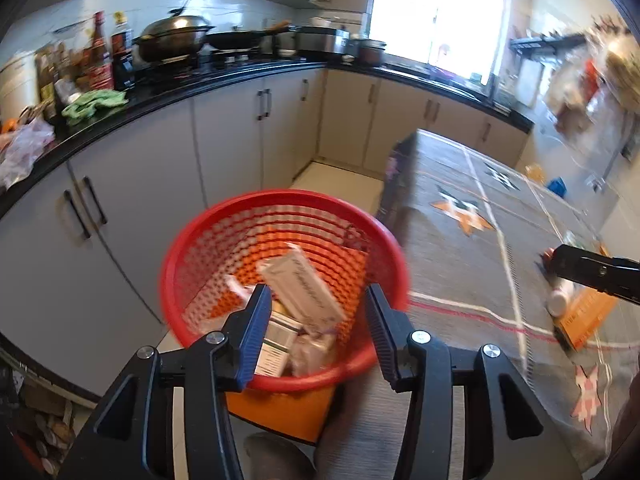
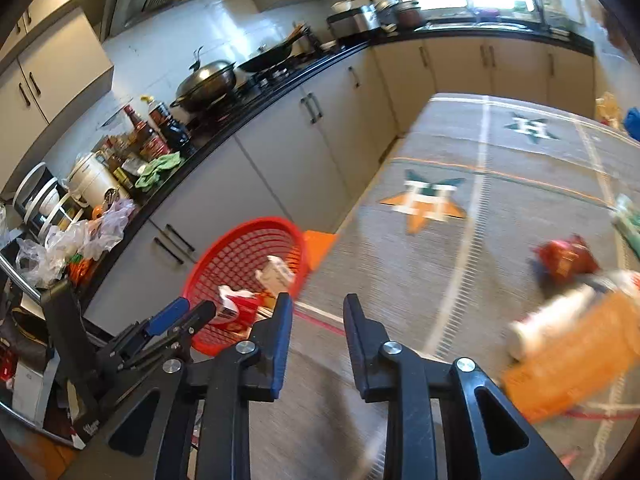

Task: Collect trash
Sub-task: 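Move both open tools back over the table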

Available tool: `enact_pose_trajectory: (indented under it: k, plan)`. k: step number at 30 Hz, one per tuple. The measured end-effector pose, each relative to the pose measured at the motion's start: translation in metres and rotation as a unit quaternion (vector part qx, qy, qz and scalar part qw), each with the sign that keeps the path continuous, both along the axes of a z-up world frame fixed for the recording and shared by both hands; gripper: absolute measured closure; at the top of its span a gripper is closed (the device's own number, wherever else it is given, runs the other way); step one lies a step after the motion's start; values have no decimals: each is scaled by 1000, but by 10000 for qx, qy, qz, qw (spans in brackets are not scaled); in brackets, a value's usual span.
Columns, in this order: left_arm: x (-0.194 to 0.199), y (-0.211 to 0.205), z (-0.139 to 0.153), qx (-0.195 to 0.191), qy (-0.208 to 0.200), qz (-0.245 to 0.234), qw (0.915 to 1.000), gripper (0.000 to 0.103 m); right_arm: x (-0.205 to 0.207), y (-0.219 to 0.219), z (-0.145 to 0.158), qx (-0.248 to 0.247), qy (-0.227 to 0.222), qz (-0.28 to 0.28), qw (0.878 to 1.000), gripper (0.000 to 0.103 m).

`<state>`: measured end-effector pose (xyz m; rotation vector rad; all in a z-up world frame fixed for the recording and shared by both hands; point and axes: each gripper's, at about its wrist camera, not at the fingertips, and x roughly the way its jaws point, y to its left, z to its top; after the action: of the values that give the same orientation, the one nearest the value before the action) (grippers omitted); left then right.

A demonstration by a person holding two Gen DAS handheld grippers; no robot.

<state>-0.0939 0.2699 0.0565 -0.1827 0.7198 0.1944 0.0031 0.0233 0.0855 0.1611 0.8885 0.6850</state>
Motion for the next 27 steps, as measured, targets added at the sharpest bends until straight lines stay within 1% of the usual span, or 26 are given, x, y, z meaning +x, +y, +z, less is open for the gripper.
enact_pose_trajectory:
  k: [2,5,7,10,12,14,15,16,18,19,21,23,25,27]
  plan:
    - [2,-16,0,43,13,-171,9998,55,-7,-24,0,-32,-39,-213,9998,74]
    - [5,-45,0,131,20,-506,9986,54,-15,-61,-2,58,-46,-431,9990,74]
    - [7,-67,1,204,8,-786,9967,48,-21,-90,-4,85,-75,-686,9976,74]
    - [10,-101,3,360,-38,-1223,9918,43,-25,-135,-6,171,-71,-1075,9940,74]
    - [13,-124,3,375,-50,-1601,9864,40,-28,-167,-9,251,-11,-1413,9897,72]
    - [16,-149,2,365,-29,-2065,9778,37,-27,-191,-12,332,77,-1621,9862,71]
    - [18,-162,1,344,-11,-2308,9724,32,-27,-204,-15,357,123,-1741,9840,71]
    - [19,-175,0,384,21,-2523,9669,30,-27,-218,-17,407,174,-1870,9814,71]
    - [22,-198,-3,578,44,-2770,9591,29,-29,-235,-21,501,247,-1980,9786,71]
    - [24,-212,-4,699,48,-2926,9537,28,-30,-240,-22,526,262,-2017,9777,71]
    - [29,-227,-6,821,73,-3058,9485,28,-32,-250,-25,577,288,-2085,9759,71]
    - [34,-242,-8,876,111,-3314,9394,28,-33,-255,-27,621,315,-2090,9754,71]
    - [41,-252,-9,1004,116,-3460,9328,27,-33,-259,-30,663,340,-2089,9751,71]
    - [49,-260,-12,1155,170,-3528,9284,26,-32,-262,-31,712,362,-2080,9749,71]
